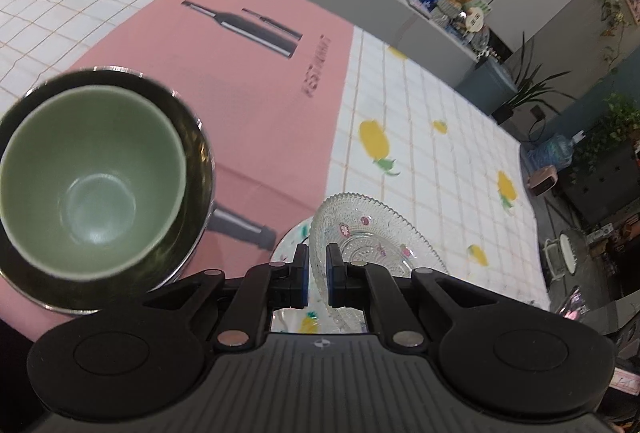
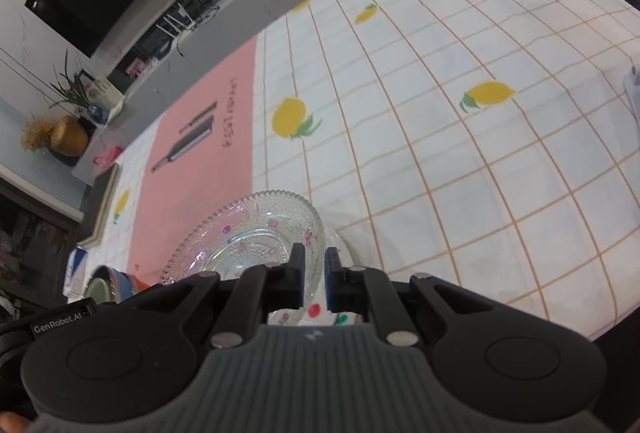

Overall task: Organize plates and bowls
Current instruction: 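Lift the glass plate with both grippers and carry it toward the bowl stack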

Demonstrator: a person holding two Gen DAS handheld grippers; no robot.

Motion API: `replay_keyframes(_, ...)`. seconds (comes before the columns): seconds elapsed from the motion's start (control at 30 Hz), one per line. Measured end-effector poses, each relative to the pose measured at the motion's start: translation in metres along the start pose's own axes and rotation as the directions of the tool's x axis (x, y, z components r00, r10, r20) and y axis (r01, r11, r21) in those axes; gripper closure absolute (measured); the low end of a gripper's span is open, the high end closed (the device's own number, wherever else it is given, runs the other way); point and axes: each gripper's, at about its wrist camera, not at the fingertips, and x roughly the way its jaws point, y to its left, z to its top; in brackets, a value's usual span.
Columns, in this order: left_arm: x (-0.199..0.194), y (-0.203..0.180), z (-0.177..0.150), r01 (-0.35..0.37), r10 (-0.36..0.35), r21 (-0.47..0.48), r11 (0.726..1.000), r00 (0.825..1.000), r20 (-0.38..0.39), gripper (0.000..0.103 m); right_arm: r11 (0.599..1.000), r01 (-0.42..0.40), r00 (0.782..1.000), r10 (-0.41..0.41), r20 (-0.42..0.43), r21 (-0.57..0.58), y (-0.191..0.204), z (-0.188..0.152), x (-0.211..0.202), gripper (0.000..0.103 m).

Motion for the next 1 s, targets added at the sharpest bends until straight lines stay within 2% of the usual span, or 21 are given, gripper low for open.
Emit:
replay_keyframes(0.47,0.013,0.001,-0.014,-0.088,0.09,0.06,0.994,0.996,-0.016,0.094,0.996,0.055,0.998,-0.057,-0.019,-0.075,0.004,-0.013,0.015,0.095)
replay_keyframes(1.0,0.019,-0.003,-0.02,-0.139,0.145,0.117,0.983,0.988,-0.048,0.094,0.967,0.137,0.991,-0.136,0.017,-0.214,0.019,-0.018,0.02,0.095)
